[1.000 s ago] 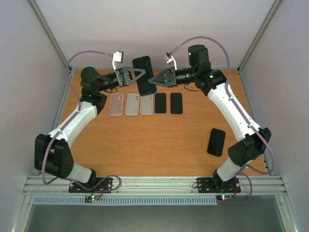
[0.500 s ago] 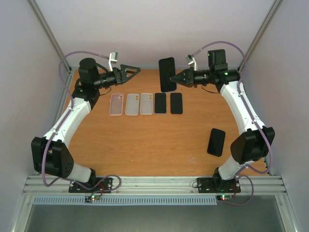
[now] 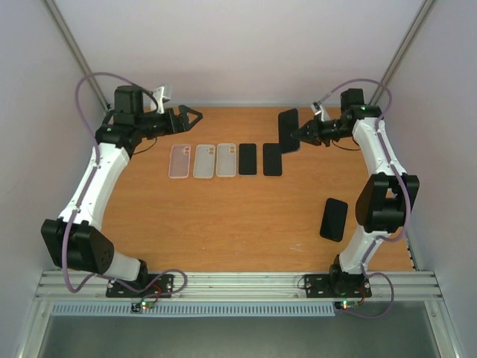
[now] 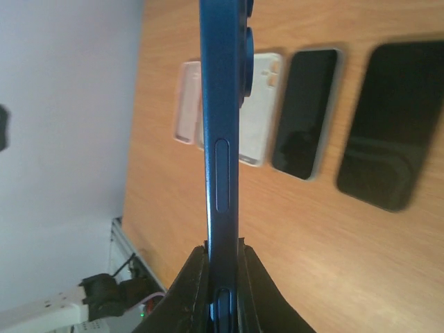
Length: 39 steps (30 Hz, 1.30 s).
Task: Take the phone out of the phone case
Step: Place the phone at the center of the board.
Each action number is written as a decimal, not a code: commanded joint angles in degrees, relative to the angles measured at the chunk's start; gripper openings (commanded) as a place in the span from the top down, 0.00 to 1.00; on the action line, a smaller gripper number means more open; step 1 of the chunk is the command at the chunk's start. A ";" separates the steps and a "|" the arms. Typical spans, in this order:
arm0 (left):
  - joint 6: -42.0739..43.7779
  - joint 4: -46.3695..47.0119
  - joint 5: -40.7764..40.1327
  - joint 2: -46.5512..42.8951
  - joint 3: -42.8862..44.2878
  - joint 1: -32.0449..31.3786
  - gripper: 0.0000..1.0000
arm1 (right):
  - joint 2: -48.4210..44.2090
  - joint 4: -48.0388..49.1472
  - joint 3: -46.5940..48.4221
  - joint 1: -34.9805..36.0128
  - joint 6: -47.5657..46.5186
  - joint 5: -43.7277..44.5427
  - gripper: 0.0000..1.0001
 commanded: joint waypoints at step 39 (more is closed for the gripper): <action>9.54 -7.60 -4.34 -0.15 1.55 2.78 0.01 | 31.58 -3.59 11.45 -6.52 -12.06 4.44 0.97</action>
